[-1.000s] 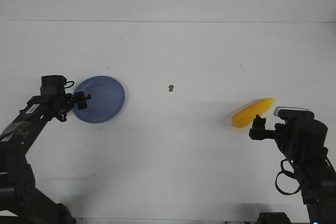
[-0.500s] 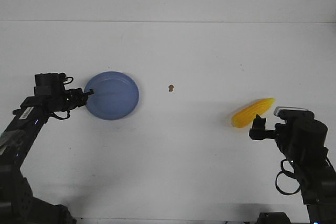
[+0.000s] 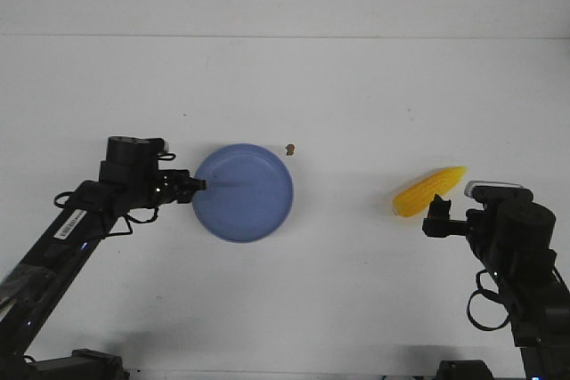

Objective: Place corn on plate with both arms
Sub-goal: 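Drag the blue plate toward the table center with the left gripper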

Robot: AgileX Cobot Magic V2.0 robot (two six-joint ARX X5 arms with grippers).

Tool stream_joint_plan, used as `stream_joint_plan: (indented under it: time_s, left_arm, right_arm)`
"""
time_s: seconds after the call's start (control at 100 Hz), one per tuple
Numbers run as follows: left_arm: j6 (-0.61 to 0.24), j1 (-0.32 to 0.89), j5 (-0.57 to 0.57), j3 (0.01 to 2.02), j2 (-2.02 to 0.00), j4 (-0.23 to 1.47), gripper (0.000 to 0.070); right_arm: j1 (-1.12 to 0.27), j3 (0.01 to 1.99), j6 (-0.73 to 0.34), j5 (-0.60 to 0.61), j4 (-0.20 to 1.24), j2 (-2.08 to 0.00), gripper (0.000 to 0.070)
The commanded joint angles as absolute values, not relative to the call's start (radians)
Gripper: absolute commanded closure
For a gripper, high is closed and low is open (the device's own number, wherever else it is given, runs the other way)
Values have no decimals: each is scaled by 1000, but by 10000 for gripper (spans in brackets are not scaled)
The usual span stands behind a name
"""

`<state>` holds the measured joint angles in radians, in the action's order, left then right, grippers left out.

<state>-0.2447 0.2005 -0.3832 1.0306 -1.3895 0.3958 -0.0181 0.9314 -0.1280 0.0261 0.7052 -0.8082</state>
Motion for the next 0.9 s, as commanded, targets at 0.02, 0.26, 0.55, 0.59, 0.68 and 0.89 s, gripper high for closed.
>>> stream_joint_plan:
  time_s: [0.02,0.26,0.55,0.59,0.68,0.89]
  left_arm:
    - [-299,255,-395,998,-1399,342,696]
    - [-355,360,-393,892,-1399,242,696]
    - [-369,397,-317,817,-1415,218,696]
    - [-374,398,-317,810,-1418,208,696]
    - [-376,400,-317,806,-1428,204,694]
    - [-376,400,-317,806,-1433,191,670]
  right_arm:
    - [-19,950,-128,27,692,-812,106]
    - [-19,950,-128,27,692,-812,106]
    - [-19,950,-128,27,692,-812,106]
    - [-19,950,-128,27,692,-812,106]
    - [-19,950,-128,27,692,-812,106]
    - [-19,950,-128,27,691,-812,106]
